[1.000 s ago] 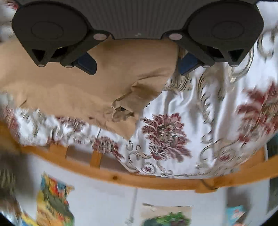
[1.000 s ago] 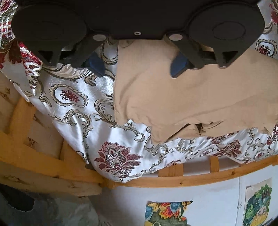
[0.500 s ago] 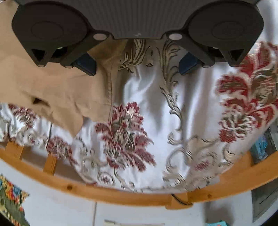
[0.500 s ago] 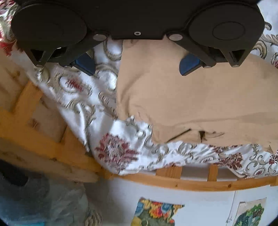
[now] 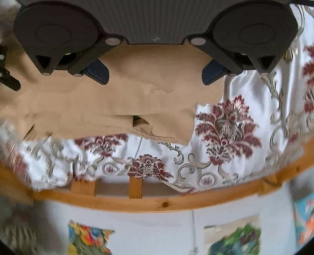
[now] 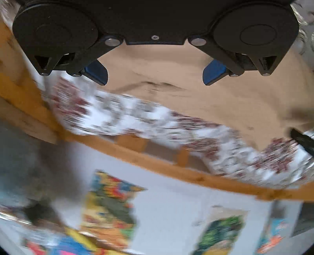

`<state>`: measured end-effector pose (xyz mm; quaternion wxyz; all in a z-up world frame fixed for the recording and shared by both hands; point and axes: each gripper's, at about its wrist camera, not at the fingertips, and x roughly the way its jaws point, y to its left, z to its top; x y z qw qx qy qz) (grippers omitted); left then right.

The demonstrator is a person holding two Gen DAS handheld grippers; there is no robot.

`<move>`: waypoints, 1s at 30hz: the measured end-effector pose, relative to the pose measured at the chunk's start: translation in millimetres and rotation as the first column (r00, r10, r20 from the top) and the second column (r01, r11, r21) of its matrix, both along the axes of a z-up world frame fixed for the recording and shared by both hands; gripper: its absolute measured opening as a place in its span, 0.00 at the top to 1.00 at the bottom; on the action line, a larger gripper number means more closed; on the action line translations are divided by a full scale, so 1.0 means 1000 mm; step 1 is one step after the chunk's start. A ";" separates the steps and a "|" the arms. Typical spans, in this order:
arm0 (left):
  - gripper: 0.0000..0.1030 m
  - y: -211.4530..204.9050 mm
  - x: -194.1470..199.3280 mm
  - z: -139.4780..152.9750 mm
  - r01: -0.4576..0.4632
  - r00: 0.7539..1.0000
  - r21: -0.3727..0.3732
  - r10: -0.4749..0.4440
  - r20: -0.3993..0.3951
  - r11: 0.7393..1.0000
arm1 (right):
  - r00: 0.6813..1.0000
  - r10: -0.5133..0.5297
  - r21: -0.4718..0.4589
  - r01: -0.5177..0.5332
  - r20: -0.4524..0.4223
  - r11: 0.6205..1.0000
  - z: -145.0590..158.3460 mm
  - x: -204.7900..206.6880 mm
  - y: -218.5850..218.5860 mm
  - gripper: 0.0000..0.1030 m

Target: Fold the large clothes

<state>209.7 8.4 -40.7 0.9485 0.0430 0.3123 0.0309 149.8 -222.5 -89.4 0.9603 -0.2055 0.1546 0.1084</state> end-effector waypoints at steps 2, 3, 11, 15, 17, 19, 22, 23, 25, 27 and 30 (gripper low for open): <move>0.01 -0.009 0.006 -0.016 0.019 1.000 0.070 -0.018 -0.006 0.997 | 1.000 0.005 -0.080 -0.005 -0.006 0.997 -0.009 0.011 0.018 0.01; 0.00 -0.009 0.008 -0.025 0.010 1.000 0.087 -0.008 -0.022 0.996 | 1.000 0.007 -0.096 -0.008 -0.006 0.995 -0.014 0.014 0.020 0.01; 0.00 0.020 0.000 -0.070 -0.013 1.000 -0.031 0.013 -0.007 0.999 | 0.977 -0.052 0.088 0.072 -0.207 0.994 -0.062 0.046 0.005 0.01; 0.00 0.021 0.003 -0.066 -0.016 1.000 -0.032 0.015 -0.024 0.999 | 0.975 -0.042 0.088 0.062 -0.217 0.994 -0.061 0.046 0.006 0.01; 0.01 0.020 -0.005 -0.056 -0.010 1.000 -0.017 0.010 -0.003 1.000 | 0.968 -0.010 0.055 0.024 -0.251 0.998 -0.047 0.044 -0.001 0.01; 0.01 0.022 -0.029 -0.042 0.040 0.995 -0.012 -0.038 0.097 0.999 | 0.982 -0.074 -0.007 0.073 -0.173 0.997 -0.031 0.028 -0.013 0.01; 0.00 0.020 -0.059 -0.033 0.129 0.976 0.036 -0.133 0.171 0.991 | 0.987 -0.153 -0.127 0.146 -0.041 0.981 -0.017 0.003 -0.038 0.01; 0.00 0.017 -0.060 -0.034 0.130 0.979 0.057 -0.138 0.150 0.990 | 0.982 -0.187 -0.156 0.184 -0.005 0.970 -0.015 -0.003 -0.049 0.01; 0.01 0.016 -0.057 -0.042 0.098 0.991 0.075 -0.104 0.089 0.992 | 0.957 -0.288 -0.165 0.287 0.018 0.943 -0.020 -0.005 -0.070 0.01; 0.00 0.023 -0.052 -0.050 0.050 0.997 -0.001 -0.050 0.055 0.999 | 0.923 -0.384 -0.110 0.378 -0.039 0.919 -0.030 0.000 -0.091 0.01; 0.00 0.043 -0.039 -0.057 -0.021 1.000 -0.185 0.019 -0.016 0.983 | 0.901 -0.413 0.040 0.421 -0.131 0.906 -0.057 0.010 -0.116 0.01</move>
